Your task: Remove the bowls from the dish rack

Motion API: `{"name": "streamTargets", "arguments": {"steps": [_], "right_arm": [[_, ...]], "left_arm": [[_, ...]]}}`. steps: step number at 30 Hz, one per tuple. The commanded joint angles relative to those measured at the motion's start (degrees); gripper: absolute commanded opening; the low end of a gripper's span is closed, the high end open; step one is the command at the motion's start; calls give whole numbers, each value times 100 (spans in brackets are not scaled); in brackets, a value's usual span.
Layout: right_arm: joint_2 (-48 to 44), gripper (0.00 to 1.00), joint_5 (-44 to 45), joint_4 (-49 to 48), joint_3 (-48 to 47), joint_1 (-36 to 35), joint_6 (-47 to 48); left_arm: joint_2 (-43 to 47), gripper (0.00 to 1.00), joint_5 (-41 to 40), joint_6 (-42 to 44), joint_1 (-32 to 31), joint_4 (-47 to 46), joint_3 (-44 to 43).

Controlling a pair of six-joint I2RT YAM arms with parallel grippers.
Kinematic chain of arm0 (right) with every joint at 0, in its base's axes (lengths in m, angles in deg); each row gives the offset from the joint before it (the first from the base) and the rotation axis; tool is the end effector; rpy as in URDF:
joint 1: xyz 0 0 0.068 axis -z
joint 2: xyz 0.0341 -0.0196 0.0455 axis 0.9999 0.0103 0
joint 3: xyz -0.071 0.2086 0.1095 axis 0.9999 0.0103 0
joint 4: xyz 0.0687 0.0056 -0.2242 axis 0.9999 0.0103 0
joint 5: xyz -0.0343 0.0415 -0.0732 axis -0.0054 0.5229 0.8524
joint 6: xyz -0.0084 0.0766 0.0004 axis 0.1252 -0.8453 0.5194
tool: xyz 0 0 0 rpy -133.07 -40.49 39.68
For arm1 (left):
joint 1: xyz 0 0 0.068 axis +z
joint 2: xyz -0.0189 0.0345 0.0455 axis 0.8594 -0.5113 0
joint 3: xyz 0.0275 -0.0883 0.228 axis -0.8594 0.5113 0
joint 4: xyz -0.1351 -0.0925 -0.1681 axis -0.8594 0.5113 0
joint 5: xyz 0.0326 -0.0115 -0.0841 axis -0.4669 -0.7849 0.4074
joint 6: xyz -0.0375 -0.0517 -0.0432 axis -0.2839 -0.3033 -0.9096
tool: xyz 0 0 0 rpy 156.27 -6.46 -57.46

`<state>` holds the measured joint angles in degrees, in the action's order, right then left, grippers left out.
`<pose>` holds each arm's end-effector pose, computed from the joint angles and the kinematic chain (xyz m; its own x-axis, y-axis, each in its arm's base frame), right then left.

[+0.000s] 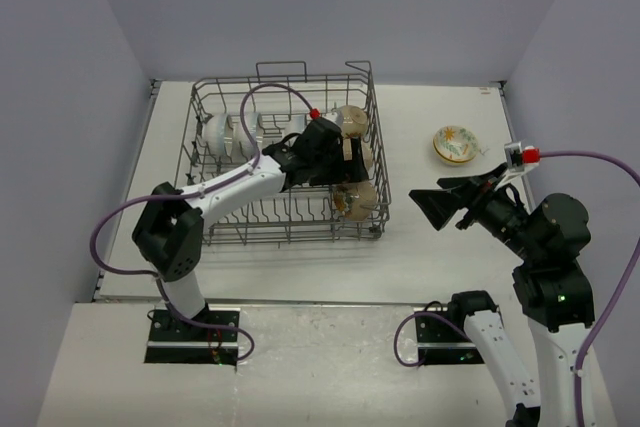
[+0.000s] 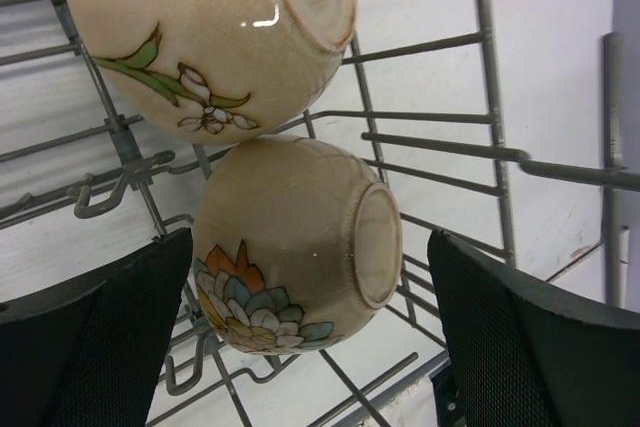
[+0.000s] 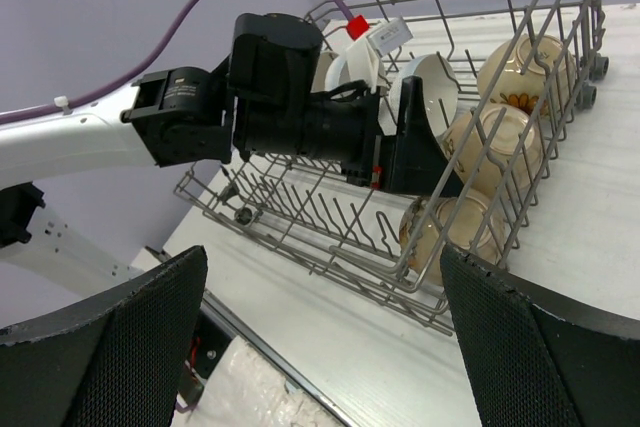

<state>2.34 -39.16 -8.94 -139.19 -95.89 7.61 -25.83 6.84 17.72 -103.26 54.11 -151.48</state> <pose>0.0967 0.0464 0.3857 -0.3438 0.3707 -0.8628 -0.5277 0.6837 0.5041 0.2789 -0.2723 0.2285 -0.8469 -0.1697 -0.5040 0.1545 0.8284 -0.5385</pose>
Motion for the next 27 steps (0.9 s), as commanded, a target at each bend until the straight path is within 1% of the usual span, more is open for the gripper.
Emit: {"name": "streamTargets", "arguments": {"steps": [1,4,6,11,12,20,27], "right_arm": [[-16,99,22,-23,-132,-20,109],[-7,99,-14,-41,-141,-20,100],[-16,99,-14,-50,-132,-20,109],[-33,99,-5,-85,-61,-20,91],[-42,99,-14,-102,-53,-20,91],[-33,99,-5,-76,-62,-11,109],[1,99,-14,-102,-9,-20,109]], "left_arm": [[-181,100,29,83,-29,484,-258],[-296,100,-147,83,-29,835,-495],[-261,100,-287,74,-29,906,-478],[-208,100,-200,12,-29,898,-373],[-217,100,-26,-23,-29,880,-355],[-112,100,775,-163,-29,160,110],[47,100,899,-225,-29,-139,260]]}}
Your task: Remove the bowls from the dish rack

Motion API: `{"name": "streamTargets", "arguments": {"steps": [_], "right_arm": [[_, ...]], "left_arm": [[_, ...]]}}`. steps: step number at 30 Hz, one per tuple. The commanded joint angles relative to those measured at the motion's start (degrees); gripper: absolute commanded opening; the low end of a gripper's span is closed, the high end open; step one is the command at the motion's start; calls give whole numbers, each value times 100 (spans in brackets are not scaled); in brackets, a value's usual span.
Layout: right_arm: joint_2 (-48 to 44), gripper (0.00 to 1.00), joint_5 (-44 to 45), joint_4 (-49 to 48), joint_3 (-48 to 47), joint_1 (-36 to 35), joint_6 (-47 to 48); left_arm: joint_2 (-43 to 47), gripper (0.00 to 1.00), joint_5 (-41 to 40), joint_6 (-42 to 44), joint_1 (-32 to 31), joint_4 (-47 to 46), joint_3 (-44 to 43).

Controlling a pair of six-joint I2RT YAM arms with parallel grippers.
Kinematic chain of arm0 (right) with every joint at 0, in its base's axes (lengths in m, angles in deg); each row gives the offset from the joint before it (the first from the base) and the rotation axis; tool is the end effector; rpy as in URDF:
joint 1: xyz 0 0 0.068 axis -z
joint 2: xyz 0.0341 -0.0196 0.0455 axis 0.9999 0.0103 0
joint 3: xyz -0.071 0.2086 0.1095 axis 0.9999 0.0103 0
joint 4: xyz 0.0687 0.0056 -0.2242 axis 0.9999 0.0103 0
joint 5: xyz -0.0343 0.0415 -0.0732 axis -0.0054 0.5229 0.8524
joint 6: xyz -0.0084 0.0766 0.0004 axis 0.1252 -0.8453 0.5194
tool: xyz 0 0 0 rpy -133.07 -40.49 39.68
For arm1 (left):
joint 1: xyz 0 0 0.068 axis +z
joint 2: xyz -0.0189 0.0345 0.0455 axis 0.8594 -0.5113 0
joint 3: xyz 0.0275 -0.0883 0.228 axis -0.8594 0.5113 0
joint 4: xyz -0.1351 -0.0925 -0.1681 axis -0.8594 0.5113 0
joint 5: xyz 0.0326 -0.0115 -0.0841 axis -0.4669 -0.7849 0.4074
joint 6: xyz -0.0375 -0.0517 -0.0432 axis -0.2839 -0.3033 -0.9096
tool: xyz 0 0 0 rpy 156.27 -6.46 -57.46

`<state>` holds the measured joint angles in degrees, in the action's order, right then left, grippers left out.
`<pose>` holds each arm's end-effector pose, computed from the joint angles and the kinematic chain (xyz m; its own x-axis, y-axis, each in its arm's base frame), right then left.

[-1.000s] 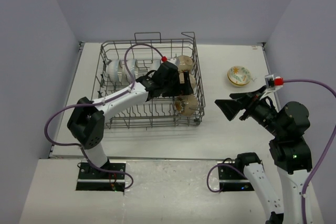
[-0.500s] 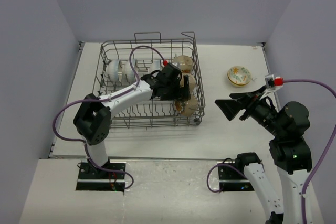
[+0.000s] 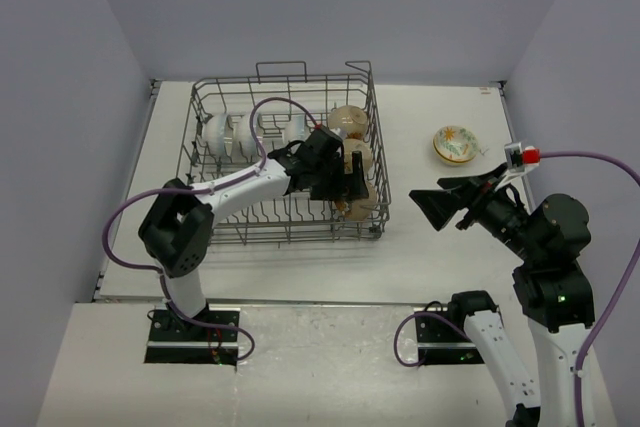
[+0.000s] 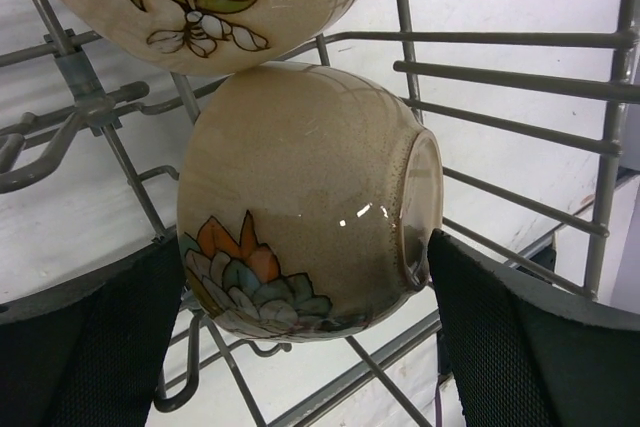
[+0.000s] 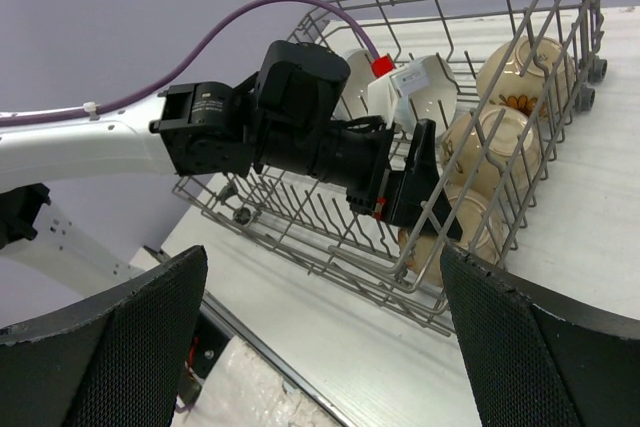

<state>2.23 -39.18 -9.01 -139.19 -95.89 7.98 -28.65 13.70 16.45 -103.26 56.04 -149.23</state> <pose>0.0962 0.0463 0.3860 -0.3378 0.3665 -0.8669 -0.5317 0.6857 0.4971 0.2705 -0.2750 0.1952 -0.9256 -0.1042 -0.3639 0.1232 0.8262 -0.5498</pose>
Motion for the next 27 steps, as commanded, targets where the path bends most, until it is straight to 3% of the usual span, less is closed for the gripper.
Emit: {"name": "streamTargets", "arguments": {"steps": [1,11,18,27], "right_arm": [[13,99,-12,-105,0,-20,63],[39,99,-38,-140,61,-20,63],[39,99,-82,-175,97,-11,54],[48,99,-20,-122,97,-11,133]], "left_arm": [[381,100,221,-107,-29,-393,52],[891,99,116,-168,-29,-674,333],[646,98,476,-309,-29,-1052,501],[768,87,933,-792,-29,-2421,1186]]}}
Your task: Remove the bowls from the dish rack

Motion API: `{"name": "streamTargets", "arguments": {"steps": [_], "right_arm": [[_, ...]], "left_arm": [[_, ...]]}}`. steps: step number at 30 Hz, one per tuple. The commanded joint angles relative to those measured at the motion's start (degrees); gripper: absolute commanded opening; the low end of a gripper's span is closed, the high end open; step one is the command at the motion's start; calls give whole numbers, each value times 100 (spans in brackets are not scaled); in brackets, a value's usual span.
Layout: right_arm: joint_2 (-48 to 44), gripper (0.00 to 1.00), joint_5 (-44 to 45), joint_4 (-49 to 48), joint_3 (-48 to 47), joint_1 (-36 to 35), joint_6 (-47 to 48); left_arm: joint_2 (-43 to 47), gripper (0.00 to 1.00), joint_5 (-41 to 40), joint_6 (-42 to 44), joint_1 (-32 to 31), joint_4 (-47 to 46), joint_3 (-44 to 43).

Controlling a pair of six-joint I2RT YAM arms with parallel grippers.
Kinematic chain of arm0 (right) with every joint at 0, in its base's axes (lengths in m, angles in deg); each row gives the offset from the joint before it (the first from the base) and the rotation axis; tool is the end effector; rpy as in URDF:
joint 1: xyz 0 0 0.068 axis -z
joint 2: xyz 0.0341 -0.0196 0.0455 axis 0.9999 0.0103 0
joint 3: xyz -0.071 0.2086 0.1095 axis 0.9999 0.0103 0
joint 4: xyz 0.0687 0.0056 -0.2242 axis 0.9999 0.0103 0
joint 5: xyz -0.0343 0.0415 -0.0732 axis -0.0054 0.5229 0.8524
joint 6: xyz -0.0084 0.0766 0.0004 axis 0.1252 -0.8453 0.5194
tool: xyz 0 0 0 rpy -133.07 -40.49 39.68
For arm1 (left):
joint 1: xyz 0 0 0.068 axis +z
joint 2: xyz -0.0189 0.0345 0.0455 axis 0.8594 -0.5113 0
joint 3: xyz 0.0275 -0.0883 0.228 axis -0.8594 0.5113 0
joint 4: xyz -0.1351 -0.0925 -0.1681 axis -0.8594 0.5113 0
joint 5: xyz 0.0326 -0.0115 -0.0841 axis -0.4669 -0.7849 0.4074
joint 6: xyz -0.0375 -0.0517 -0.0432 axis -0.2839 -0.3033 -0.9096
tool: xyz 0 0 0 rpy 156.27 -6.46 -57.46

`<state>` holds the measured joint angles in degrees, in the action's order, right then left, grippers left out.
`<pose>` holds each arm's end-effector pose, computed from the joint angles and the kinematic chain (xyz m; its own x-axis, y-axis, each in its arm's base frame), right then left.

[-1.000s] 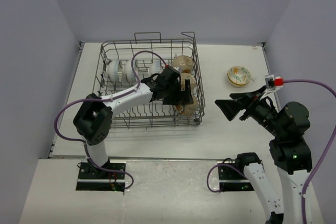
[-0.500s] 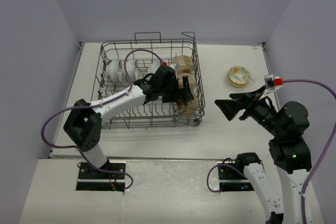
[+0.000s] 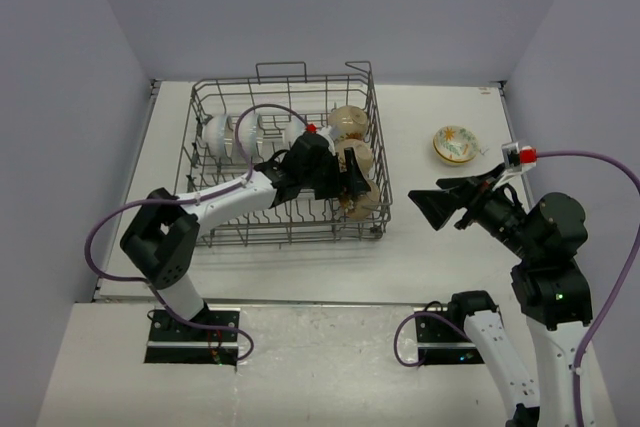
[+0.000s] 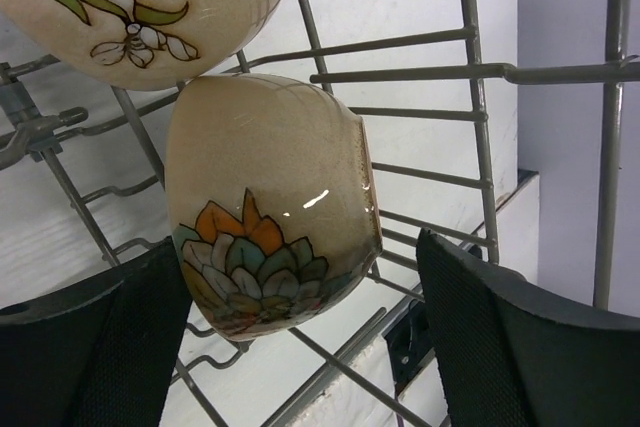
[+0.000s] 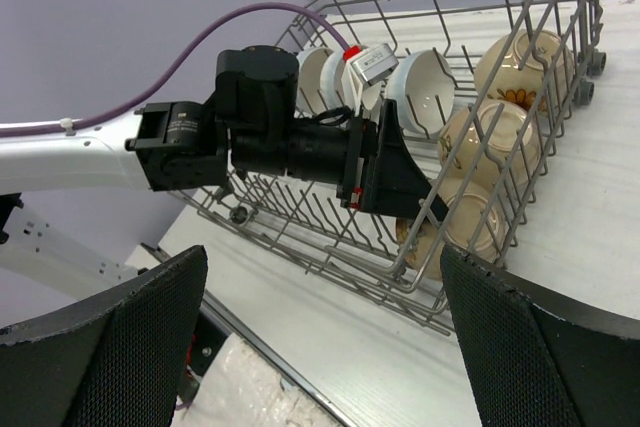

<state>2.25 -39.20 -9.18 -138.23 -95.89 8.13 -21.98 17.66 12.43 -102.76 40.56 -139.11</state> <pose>0.0988 0.0467 0.3816 -0.3488 0.3632 -0.8640 -0.5258 0.6873 0.5012 0.2621 -0.2685 0.2085 -0.8960 -0.1892 -0.4017 0.1653 0.6976 -0.6972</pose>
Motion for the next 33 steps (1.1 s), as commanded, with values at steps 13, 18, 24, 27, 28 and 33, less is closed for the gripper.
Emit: {"name": "streamTargets", "arguments": {"steps": [13,18,24,27,28,33], "right_arm": [[72,99,-194,-228,27,-20,100],[98,99,-229,-289,53,-20,92],[107,99,-229,-324,36,-20,92],[125,99,-238,-359,44,-20,83],[125,99,-238,-360,45,-20,74],[133,99,-256,-395,62,-20,56]], "left_arm": [[136,67,511,-549,-53,-1420,473],[224,41,555,-558,-9,-1579,482],[277,27,616,-557,-9,-1632,482],[277,11,678,-549,-9,-1641,482],[277,5,704,-549,-9,-1649,482],[234,0,705,-461,0,-1641,421]]}}
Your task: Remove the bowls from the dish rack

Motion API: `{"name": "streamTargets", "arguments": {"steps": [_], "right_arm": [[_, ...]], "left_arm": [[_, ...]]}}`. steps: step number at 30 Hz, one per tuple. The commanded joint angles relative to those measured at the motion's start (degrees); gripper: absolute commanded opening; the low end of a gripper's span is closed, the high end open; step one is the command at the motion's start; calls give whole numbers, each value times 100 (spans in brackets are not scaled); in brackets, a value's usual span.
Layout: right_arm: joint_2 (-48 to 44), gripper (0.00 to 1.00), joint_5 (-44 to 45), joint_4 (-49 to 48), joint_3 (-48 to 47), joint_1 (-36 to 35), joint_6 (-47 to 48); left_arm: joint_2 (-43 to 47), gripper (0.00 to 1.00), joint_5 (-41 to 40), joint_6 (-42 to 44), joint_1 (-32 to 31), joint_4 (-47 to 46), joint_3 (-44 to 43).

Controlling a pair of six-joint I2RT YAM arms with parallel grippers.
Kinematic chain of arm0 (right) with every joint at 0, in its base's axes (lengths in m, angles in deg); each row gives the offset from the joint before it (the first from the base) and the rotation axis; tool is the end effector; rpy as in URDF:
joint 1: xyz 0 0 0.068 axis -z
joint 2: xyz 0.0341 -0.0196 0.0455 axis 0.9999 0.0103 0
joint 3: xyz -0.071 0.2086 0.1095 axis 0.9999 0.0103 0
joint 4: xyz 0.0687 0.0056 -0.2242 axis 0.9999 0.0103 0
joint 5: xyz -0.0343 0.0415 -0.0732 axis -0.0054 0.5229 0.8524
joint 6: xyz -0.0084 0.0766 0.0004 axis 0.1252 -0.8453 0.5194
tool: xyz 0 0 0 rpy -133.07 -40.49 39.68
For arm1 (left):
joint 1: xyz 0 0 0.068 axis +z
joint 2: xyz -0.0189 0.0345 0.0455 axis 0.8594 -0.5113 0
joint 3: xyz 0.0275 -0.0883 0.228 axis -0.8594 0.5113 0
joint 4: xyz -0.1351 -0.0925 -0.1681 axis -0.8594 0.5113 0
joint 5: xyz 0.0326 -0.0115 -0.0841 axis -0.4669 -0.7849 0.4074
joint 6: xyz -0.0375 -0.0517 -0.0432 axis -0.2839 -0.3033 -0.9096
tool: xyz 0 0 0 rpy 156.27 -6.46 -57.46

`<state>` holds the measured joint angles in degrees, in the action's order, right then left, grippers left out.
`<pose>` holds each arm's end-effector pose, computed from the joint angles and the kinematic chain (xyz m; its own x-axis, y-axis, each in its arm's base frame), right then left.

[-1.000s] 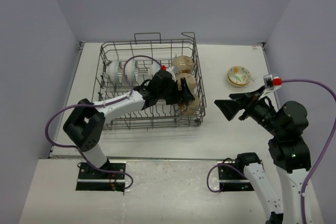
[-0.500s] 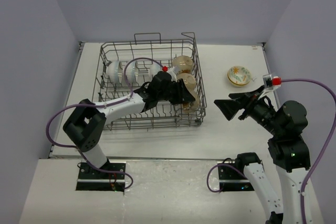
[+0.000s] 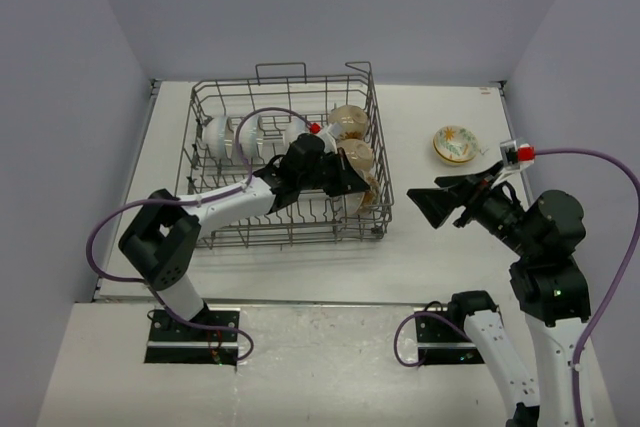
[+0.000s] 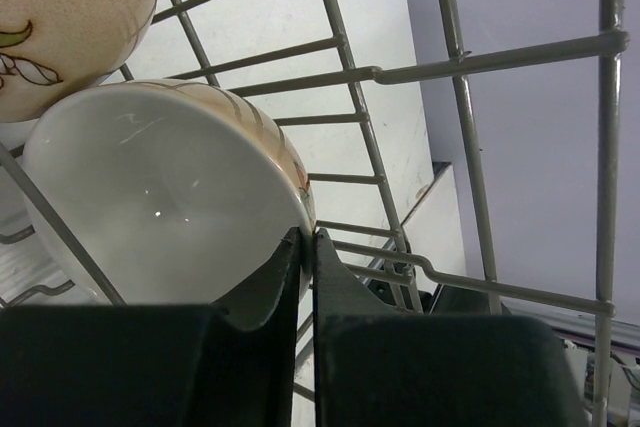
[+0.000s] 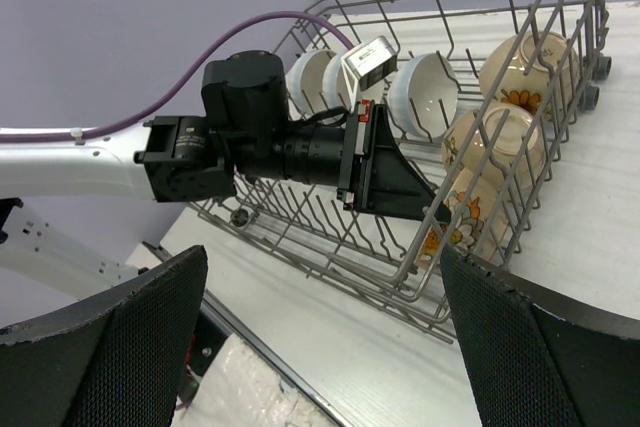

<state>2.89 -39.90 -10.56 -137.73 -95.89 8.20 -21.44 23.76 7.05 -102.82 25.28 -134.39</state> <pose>0.1027 0.0478 0.3812 -0.3490 0.3591 -0.8656 -0.5366 0.6807 0.4987 0.2612 -0.2775 0.2165 -0.8934 -0.2338 -0.3836 0.2150 0.5273 -0.8220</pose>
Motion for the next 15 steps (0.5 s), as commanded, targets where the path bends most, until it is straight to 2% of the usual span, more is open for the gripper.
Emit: {"name": "streamTargets", "arguments": {"steps": [1,2,3,4,7,10,15], "right_arm": [[61,99,-168,-248,12,-11,59],[44,99,-177,-231,12,-20,67],[35,99,-168,-213,-6,-20,76],[9,99,-151,-196,-14,-11,102],[-9,99,-142,-160,-32,-11,129],[-27,99,-142,-178,-41,-20,129],[-35,99,-124,-160,-41,-20,129]], "left_arm": [[92,4,103,103,-2,-26,-78],[21,10,103,164,7,62,-121],[-49,26,121,226,-2,124,-226],[-180,28,138,287,-11,203,-262],[-304,23,86,358,-20,309,-289],[-384,23,24,367,-20,362,-298],[-445,10,68,411,-29,370,-377]]}}
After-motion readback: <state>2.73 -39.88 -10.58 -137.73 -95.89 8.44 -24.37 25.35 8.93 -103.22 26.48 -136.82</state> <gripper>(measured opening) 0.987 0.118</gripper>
